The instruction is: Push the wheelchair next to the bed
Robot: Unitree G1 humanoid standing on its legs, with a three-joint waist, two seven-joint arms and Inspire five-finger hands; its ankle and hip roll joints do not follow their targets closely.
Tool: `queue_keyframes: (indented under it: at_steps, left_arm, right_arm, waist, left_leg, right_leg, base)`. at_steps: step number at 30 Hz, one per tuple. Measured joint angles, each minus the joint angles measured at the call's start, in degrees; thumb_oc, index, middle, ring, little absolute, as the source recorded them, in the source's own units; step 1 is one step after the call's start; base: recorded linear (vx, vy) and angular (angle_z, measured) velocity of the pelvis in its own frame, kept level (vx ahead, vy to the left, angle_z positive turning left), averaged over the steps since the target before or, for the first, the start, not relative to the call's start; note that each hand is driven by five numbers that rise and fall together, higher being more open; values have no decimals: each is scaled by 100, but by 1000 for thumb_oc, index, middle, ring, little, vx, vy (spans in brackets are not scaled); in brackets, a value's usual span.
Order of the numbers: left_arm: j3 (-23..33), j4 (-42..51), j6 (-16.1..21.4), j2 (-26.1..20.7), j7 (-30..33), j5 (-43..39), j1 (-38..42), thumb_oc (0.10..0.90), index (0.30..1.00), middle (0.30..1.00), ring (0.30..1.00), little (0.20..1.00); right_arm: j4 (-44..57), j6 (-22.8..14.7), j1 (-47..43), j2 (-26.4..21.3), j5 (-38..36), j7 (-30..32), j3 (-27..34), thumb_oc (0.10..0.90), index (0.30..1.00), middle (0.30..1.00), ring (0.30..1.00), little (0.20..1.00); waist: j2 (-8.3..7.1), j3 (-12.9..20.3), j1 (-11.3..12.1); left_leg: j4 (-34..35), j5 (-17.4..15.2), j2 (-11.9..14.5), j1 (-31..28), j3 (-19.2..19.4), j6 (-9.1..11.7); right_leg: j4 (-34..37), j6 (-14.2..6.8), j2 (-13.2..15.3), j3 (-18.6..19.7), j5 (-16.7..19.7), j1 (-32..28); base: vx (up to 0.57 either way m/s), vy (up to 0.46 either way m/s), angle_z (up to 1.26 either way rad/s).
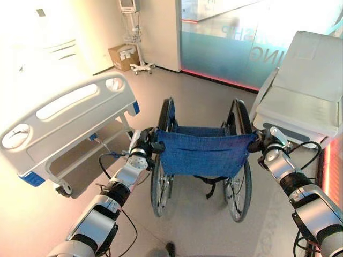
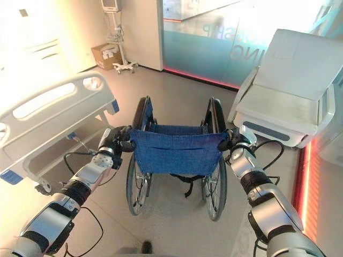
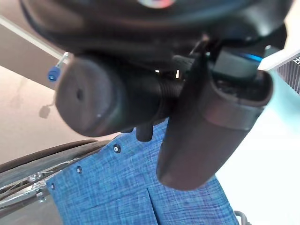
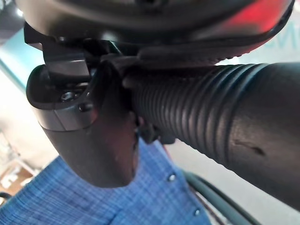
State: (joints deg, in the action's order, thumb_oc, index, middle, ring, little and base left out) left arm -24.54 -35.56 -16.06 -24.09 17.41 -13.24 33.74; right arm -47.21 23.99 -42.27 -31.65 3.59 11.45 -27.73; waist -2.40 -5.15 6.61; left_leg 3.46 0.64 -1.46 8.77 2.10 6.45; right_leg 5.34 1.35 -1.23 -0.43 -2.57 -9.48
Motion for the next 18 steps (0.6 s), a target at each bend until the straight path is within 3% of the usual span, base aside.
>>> queue_keyframes:
  at_steps: [1, 3, 6, 8, 10, 12, 13, 14, 15, 17, 18]
  left_arm:
    - [61, 70, -9, -63, 1, -32, -20, 400, 300, 300, 300, 300]
    - [139, 217, -57, -161, -6, -106, -55, 400, 300, 300, 300, 300]
    - [132, 312, -86, -247, -50, -108, -65, 400, 300, 300, 300, 300]
    - [128, 327, -86, -296, -71, -116, -1, 400, 300, 300, 300, 300]
    - [108, 138, -60, -327, -136, -109, 258, 400, 300, 300, 300, 300]
    - [47, 35, -34, -384, -186, -101, 375, 400, 300, 300, 300, 300]
    - [5, 31, -26, -404, -201, -102, 428, 400, 300, 300, 300, 300]
    - [-6, 32, -38, -401, -200, -98, 470, 400, 300, 300, 300, 300]
    - [-12, 1, -38, -395, -200, -97, 486, 400, 300, 300, 300, 300]
    - [-44, -39, -44, -371, -178, -69, 502, 400, 300, 300, 300, 300]
    - [-55, -68, -41, -352, -179, -46, 504, 400, 300, 300, 300, 300]
  right_arm:
    - [-18, -20, -107, 8, 6, -4, -24, 400, 300, 300, 300, 300]
    - [27, -51, -160, 16, 27, -17, -26, 400, 300, 300, 300, 300]
    - [19, -63, -159, 43, 23, -26, -25, 400, 300, 300, 300, 300]
    - [14, -63, -212, 45, 22, -27, -22, 400, 300, 300, 300, 300]
    - [-188, -164, -361, 138, 31, -22, 1, 400, 300, 300, 300, 300]
    - [-233, -176, -358, 179, 24, -20, 24, 400, 300, 300, 300, 300]
    - [-233, -178, -354, 178, 25, -19, 39, 400, 300, 300, 300, 300]
    - [-216, -186, -343, 182, 27, -19, 75, 400, 300, 300, 300, 300]
    - [-201, -204, -302, 180, 28, -18, 97, 400, 300, 300, 300, 300]
    - [-217, -235, -257, 183, 30, -19, 103, 400, 300, 300, 300, 300]
    - [-230, -258, -229, 185, 31, -19, 105, 400, 300, 300, 300, 300]
  waist:
    - [161, -80, 95]
    - [320, -98, 134]
    - [282, -85, 179]
    - [202, -67, 183]
    - [216, -111, 87]
    - [170, -108, 82]
    - [145, -109, 79]
    - [151, -112, 58]
    - [146, -113, -8]
    - [200, -120, -91]
    - [230, -123, -151]
  left_leg:
    - [212, 14, 173, 66, -89, 25]
    - [-13, 13, 380, 247, 79, 23]
    - [-695, -3, 363, 128, 307, -5]
    - [-660, 155, 129, -132, 440, -232]
    - [-522, 489, 75, -383, 584, -892]
    - [-372, 469, 46, -616, 685, -1114]
    - [-324, 399, 3, -700, 744, -1162]
    - [-231, 361, -39, -845, 788, -1232]
    - [-148, 340, -95, -1015, 789, -1275]
    - [-32, 220, -118, -1303, 717, -1325]
    - [1, 160, -119, -1455, 547, -1331]
  right_leg:
    - [2, 78, -114, 177, -75, -88]
    - [-2, 87, -215, 286, -210, -223]
    - [-366, -14, -40, 306, -631, -278]
    - [-833, -332, 263, 261, -988, -216]
    - [-1804, -614, 377, -296, -1234, 54]
    - [-2693, -684, 518, -583, -1247, 359]
    - [-3084, -745, 613, -666, -1199, 526]
    - [-3816, -976, 741, -697, -1067, 887]
    - [-4281, -1072, 881, -736, -1055, 1115]
    - [-4398, -1005, 981, -872, -1098, 1431]
    - [-4103, -1001, 1009, -945, -1095, 1648]
  base:
    - [560, 132, -92]
    - [425, 123, -59]
    - [469, 104, -42]
    - [456, 99, -40]
    - [457, 80, -25]
    - [389, 61, -23]
    - [418, 50, -28]
    - [386, -16, -18]
    - [476, -66, -9]
    - [345, -119, 2]
    - [296, -198, 9]
